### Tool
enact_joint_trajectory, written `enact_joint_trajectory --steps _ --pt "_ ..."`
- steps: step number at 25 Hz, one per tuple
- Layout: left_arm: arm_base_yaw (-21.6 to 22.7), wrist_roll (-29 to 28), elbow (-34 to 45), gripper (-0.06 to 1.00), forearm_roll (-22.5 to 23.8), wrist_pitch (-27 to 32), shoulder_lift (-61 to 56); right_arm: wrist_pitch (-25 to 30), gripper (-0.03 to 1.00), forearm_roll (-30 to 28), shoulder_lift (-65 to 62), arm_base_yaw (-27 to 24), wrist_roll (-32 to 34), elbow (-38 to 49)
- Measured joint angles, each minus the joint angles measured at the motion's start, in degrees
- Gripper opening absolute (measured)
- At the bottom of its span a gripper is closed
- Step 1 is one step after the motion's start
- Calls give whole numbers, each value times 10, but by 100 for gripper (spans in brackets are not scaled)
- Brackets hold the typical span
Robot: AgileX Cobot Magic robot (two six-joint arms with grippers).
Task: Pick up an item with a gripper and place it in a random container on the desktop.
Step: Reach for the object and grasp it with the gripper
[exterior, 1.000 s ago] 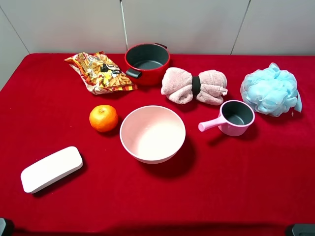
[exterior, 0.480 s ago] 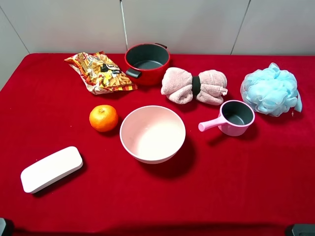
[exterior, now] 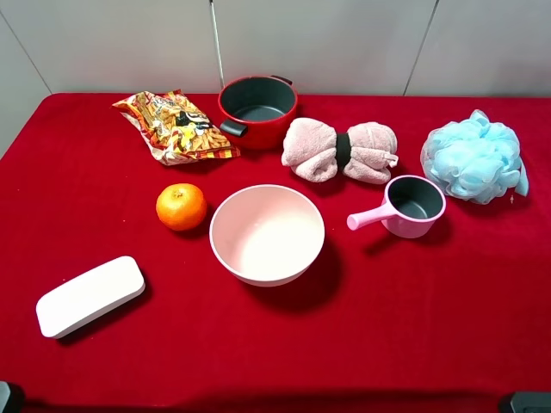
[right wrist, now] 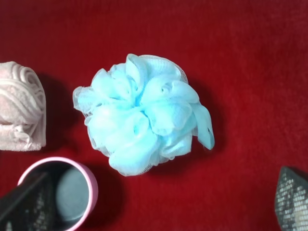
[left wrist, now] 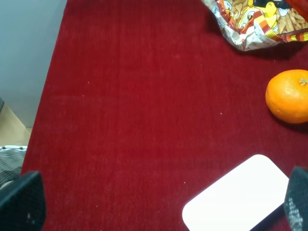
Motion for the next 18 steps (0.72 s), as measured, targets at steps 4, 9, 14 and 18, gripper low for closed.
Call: enact_joint_trajectory --steps 4,9,14,18 --pt "0 0 0 99 0 0 0 -2 69 1 60 0 0 -25" --pt "0 0 0 99 0 0 0 -8 69 6 132 0 -2 -41" --pt "0 0 0 99 0 0 0 -30 69 15 194 0 -2 -44" --pt "0 0 0 99 0 0 0 -56 69 20 240 0 -9 -44"
